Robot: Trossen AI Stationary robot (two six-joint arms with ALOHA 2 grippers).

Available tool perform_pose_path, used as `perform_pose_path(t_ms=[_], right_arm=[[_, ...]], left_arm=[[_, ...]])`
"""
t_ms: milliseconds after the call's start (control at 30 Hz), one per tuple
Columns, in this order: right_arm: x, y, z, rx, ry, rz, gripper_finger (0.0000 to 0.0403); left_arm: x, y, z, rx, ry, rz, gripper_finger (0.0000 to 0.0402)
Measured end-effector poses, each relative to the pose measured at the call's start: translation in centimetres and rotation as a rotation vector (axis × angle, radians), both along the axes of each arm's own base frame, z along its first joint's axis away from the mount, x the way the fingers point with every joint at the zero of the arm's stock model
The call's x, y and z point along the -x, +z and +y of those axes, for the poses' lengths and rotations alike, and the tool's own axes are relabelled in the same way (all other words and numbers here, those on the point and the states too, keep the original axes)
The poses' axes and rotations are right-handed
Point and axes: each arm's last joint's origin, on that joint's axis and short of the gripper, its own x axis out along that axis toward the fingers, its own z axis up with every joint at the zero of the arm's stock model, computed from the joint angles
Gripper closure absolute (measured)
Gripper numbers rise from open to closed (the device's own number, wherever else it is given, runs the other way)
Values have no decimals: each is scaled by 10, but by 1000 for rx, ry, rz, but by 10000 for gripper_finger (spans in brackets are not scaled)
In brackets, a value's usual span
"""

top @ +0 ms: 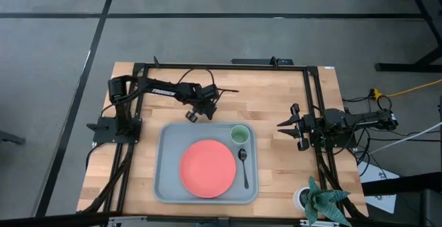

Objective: Pick and place plate/cup/fork/spoon on tray
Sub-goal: Put the orange fork on the gray serving tray to the left of the pink plate

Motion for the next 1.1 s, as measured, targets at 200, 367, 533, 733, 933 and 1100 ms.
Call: perform_pose_path(t_ms=[200,367,533,733,933,1100], right_arm=[[0,0,0,0,0,0,308],[0,0,0,0,0,0,308],[0,0,0,-1,0,0,308],[0,0,0,0,0,0,308],[0,0,0,1,0,0,308],[0,0,0,1,0,0,308]], left_arm=[[11,18,-6,-58,21,57,348],[12,28,-15,-73,24,35,364],[9,30,-22,-95,99,16,369],[-2,42,-28,-200,698,-303,359],[-17,70,-34,-67,1232,-727,360],[-28,85,-40,220,1507,-970,357]])
